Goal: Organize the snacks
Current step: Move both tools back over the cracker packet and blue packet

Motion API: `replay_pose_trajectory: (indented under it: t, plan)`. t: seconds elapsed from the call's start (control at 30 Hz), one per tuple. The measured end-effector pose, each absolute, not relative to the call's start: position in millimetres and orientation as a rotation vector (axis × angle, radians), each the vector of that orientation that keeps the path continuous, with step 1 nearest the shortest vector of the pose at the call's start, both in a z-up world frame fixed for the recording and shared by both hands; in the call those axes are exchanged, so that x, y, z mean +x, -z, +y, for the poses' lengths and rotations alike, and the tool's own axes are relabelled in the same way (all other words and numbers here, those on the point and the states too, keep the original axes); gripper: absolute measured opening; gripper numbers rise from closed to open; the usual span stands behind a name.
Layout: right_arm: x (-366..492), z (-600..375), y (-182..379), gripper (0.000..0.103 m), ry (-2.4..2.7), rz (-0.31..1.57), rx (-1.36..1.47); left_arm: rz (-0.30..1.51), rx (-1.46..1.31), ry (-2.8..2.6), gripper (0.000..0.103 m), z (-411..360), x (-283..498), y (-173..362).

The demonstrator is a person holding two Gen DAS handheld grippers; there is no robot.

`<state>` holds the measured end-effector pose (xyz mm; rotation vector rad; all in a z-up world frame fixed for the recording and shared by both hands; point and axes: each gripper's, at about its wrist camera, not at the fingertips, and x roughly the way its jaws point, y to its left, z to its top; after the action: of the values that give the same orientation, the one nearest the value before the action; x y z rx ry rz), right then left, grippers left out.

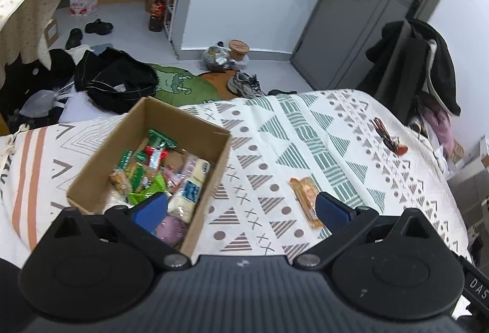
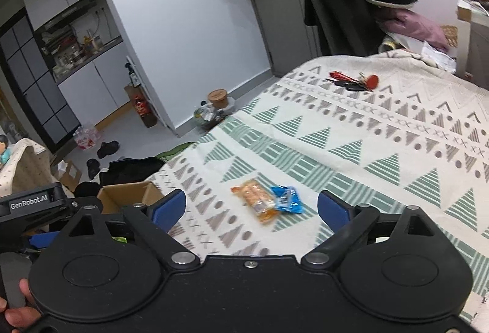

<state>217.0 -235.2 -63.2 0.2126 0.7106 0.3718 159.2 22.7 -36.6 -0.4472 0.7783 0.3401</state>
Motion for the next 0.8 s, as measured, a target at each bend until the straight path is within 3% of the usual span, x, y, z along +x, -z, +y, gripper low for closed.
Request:
replay_pose_trajectory:
  t: [0.5, 0.8]
  plan:
    - [231.3, -277.5, 110.9, 0.093, -0.359, 0.714, 0.322, 0.829, -0.316, -0.249, 0.102, -21.2, 199.5, 78.2]
    - [257.1, -280.1, 134.7, 0.088, -0.331, 0.771, 0.352, 0.85, -0.298, -0.216, 0.102, -33.3, 231.2, 94.0]
